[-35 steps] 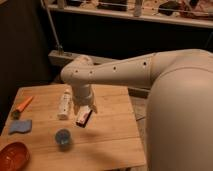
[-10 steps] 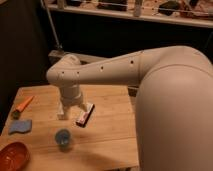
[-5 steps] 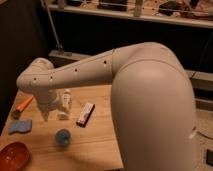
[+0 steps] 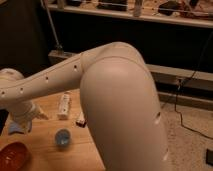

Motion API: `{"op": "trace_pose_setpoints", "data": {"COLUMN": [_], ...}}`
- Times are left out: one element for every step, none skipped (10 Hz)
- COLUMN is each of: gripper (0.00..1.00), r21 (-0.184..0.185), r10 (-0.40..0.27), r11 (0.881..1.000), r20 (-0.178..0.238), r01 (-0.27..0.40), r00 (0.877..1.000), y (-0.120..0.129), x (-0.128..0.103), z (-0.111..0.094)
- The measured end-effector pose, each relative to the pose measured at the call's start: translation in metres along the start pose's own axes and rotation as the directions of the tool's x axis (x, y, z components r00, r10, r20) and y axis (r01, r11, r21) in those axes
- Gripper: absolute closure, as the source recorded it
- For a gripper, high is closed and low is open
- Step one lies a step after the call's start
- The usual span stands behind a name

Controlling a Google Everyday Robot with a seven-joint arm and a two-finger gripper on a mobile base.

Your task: Pick up the ceramic bowl

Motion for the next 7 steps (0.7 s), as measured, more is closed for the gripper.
{"op": "trace_pose_setpoints", "data": {"gripper": [0.35,0.35,0.35,0.35,0.35,0.35,0.35], "r21": [-0.006,-0.013,-0.026,-0.035,-0.043,-0.048,-0.053], "r10": [-0.036,-0.074,-0.109,-0.145,-0.176,-0.205,-0.241], "r11": [0.999,0.997,0.994,0.989,0.983,0.977,0.968], "r20": [0.001,0.002,0.012,0.027,0.043,0.058,0.074], "r01": [0.036,0.074,0.109,0.146,0.177,0.208,0.245], "r00": [0.999,0.997,0.994,0.989,0.984,0.977,0.968], "y": [0.012,0.023,0.034,0.042,0.048,0.053,0.058], "x": [-0.003,-0.005,-0.008,-0.012,-0.014,-0.014,-0.014], "z": [0.001,0.004,0.008,0.015,0.02,0.026,0.036]}}
